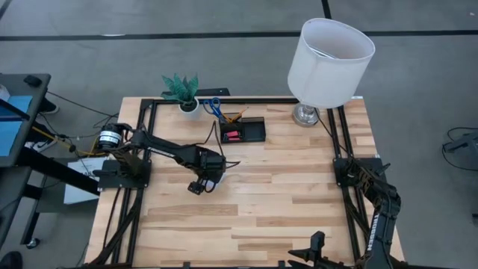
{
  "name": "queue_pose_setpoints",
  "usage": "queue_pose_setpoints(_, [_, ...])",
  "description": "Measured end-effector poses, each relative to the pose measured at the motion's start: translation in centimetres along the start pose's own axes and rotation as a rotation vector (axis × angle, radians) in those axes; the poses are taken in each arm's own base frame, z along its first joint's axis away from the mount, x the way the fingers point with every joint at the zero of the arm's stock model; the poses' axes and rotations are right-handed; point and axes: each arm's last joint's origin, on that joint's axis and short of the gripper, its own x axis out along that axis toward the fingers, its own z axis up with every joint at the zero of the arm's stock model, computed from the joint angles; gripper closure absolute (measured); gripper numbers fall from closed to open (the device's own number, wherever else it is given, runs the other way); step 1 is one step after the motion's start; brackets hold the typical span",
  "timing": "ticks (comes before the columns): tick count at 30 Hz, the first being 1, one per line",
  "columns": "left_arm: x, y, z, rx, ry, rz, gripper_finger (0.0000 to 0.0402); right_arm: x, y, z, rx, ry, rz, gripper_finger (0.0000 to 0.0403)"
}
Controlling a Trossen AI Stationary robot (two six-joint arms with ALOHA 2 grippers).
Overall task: Pick and place office supplies into organizer
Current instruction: Put the white sticky notes into the desk organizer
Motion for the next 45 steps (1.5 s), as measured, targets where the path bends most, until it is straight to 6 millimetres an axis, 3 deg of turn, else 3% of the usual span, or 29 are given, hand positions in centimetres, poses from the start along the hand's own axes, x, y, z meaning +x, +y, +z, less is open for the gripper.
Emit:
queue_pose_setpoints(10, [0.5,0.6,-0.6,0.043,-0.034,0.009,0.0006,1.3,-0.7,0.6,0.022,0.036,-0.01,0.0285])
queue_pose_setpoints(15, [1.1,0.8,-1.3,0.041,-0.056,0.007,0.0031,1.9,-1.0,0.8,0.034,0.062,-0.002,0.0285])
queue_pose_setpoints(22, [1.2,0.9,-1.3,0.059,-0.066,0.022,0.0133,2.1,-1.1,0.9,0.038,0.066,-0.006,0.0285])
queue_pose_setpoints(31, [1.3,1.0,-1.2,0.089,-0.064,0.045,0.0373,2.1,-1.0,1.0,0.048,0.06,-0.001,0.0285])
queue_pose_setpoints(39, [1.3,0.3,-0.8,0.089,-0.049,0.072,0.0396,2.0,-0.9,1.0,0.058,0.052,0.008,0.0285])
queue_pose_setpoints(45, [0.4,-0.1,0.7,0.125,-0.026,0.161,0.0399,1.8,-0.7,0.9,0.055,0.05,0.014,0.0285])
